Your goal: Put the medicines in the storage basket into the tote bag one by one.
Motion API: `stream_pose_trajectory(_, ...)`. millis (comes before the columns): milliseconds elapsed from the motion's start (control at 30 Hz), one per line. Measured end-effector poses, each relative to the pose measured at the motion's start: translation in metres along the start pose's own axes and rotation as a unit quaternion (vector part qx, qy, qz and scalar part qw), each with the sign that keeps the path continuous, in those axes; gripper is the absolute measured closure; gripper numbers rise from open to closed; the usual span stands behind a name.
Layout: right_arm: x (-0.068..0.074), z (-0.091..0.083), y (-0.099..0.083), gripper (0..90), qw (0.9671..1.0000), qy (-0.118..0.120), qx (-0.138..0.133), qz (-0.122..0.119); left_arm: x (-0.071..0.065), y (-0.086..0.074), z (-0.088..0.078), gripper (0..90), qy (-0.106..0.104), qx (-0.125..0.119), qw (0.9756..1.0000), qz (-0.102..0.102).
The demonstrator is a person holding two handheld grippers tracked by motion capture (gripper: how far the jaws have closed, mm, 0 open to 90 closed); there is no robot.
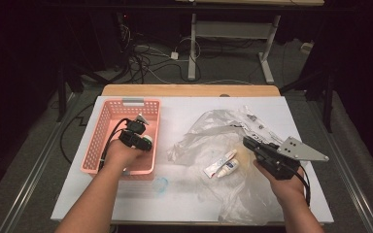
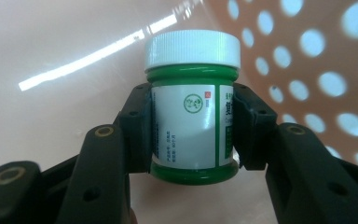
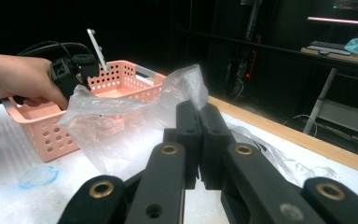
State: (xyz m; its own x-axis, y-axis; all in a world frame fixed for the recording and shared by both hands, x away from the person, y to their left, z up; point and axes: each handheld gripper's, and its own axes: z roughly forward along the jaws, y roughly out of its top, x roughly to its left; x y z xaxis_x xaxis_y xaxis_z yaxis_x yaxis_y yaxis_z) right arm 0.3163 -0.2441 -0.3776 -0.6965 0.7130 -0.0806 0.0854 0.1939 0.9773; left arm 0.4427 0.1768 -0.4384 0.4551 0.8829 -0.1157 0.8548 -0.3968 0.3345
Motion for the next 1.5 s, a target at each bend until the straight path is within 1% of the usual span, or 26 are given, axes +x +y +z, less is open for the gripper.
stream_pose_trajectory(133,0.0,0.0,0.0,88.9,1.0,0.002,-0.001,0.001,-0.002,-0.004,-0.012,53.8,-0.005,-0.025,0.9997,0.005)
stream_pose_trajectory(200,0.0,0.0,0.001,88.9,1.0,0.001,-0.001,-0.001,-0.004,-0.007,-0.018,53.8,-0.003,-0.039,0.9992,0.01)
stream_pose_trajectory(300,0.001,0.0,0.001,88.9,1.0,0.001,-0.002,0.0,-0.008,-0.013,-0.027,53.8,-0.003,-0.065,0.9977,0.019)
stream_pose_trajectory(367,0.001,0.0,0.001,88.9,1.0,0.002,-0.002,0.001,-0.011,-0.018,-0.033,53.8,-0.005,-0.084,0.9962,0.023)
stream_pose_trajectory(433,0.001,-0.001,0.001,88.9,1.0,0.002,-0.002,0.001,-0.016,-0.023,-0.037,53.8,-0.004,-0.107,0.9938,0.03)
stream_pose_trajectory(467,0.001,-0.001,0.001,88.9,1.0,0.002,-0.001,0.001,-0.018,-0.027,-0.04,53.8,-0.007,-0.12,0.9922,0.035)
stream_pose_trajectory(500,0.001,-0.001,0.001,89.0,1.0,0.002,-0.001,0.001,-0.02,-0.029,-0.041,53.8,-0.01,-0.127,0.991,0.039)
stream_pose_trajectory(533,0.001,-0.001,0.001,88.9,1.0,0.002,-0.001,0.001,-0.023,-0.033,-0.043,53.8,-0.011,-0.137,0.9893,0.048)
stream_pose_trajectory(567,0.001,-0.001,0.001,89.0,1.0,0.002,-0.001,0.0,-0.026,-0.035,-0.044,53.7,-0.009,-0.145,0.988,0.051)
stream_pose_trajectory(667,0.001,0.0,0.001,88.9,1.0,0.002,-0.002,0.0,-0.031,-0.043,-0.047,53.8,-0.015,-0.16,0.9855,0.055)
stream_pose_trajectory(767,0.002,0.0,0.001,89.0,1.0,0.001,-0.001,0.0,-0.033,-0.051,-0.05,53.8,-0.023,-0.18,0.982,0.053)
stream_pose_trajectory(867,0.002,0.0,0.001,89.0,1.0,0.001,-0.001,0.0,-0.036,-0.06,-0.054,53.7,-0.038,-0.212,0.9753,0.048)
stream_pose_trajectory(900,0.002,0.0,0.001,88.9,1.0,0.002,-0.002,-0.002,-0.037,-0.063,-0.055,53.7,-0.042,-0.22,0.9736,0.047)
stream_pose_trajectory(933,0.001,0.0,0.0,89.0,1.0,0.002,-0.002,-0.003,-0.04,-0.066,-0.057,53.7,-0.048,-0.231,0.9705,0.048)
stream_pose_trajectory(967,0.001,0.0,0.0,88.9,1.0,0.002,-0.001,-0.002,-0.043,-0.069,-0.059,53.8,-0.053,-0.239,0.9683,0.051)
stream_pose_trajectory(1000,0.002,0.0,0.0,89.0,1.0,0.002,-0.001,-0.002,-0.045,-0.072,-0.06,53.7,-0.055,-0.243,0.9668,0.055)
stream_pose_trajectory(1067,0.002,0.001,0.0,89.0,1.0,0.003,0.0,-0.001,-0.054,-0.077,-0.064,53.7,-0.063,-0.255,0.9626,0.065)
stream_pose_trajectory(1133,0.002,0.001,-0.001,89.0,1.0,0.003,0.001,-0.001,-0.064,-0.083,-0.068,53.7,-0.068,-0.267,0.9581,0.08)
stream_pose_trajectory(1167,0.002,0.001,-0.001,89.0,1.0,0.004,0.001,-0.003,-0.07,-0.085,-0.07,53.8,-0.071,-0.27,0.9564,0.084)
stream_pose_trajectory(1200,0.002,0.002,-0.001,88.9,1.0,0.004,0.001,-0.003,-0.073,-0.087,-0.071,53.8,-0.074,-0.272,0.9552,0.091)
stream_pose_trajectory(1233,0.002,0.002,-0.001,89.0,1.0,0.004,0.0,-0.004,-0.08,-0.089,-0.071,53.7,-0.08,-0.274,0.9531,0.099)
stream_pose_trajectory(1300,0.002,0.002,-0.001,89.0,1.0,0.004,0.001,-0.003,-0.09,-0.091,-0.071,53.7,-0.085,-0.274,0.9511,0.114)
stream_pose_trajectory(1333,0.003,0.002,-0.001,89.0,1.0,0.004,0.002,-0.001,-0.096,-0.092,-0.071,53.8,-0.09,-0.276,0.9493,0.121)
stream_pose_trajectory(1367,0.003,0.002,-0.001,89.0,1.0,0.003,0.003,0.0,-0.1,-0.093,-0.071,53.8,-0.093,-0.277,0.9481,0.126)
stream_pose_trajectory(1400,0.003,0.002,-0.001,88.9,1.0,0.004,0.003,0.0,-0.106,-0.094,-0.07,53.7,-0.1,-0.278,0.9463,0.131)
stream_pose_trajectory(1500,0.002,0.002,-0.001,89.0,1.0,0.004,0.002,-0.001,-0.119,-0.095,-0.068,53.8,-0.11,-0.275,0.9436,0.149)
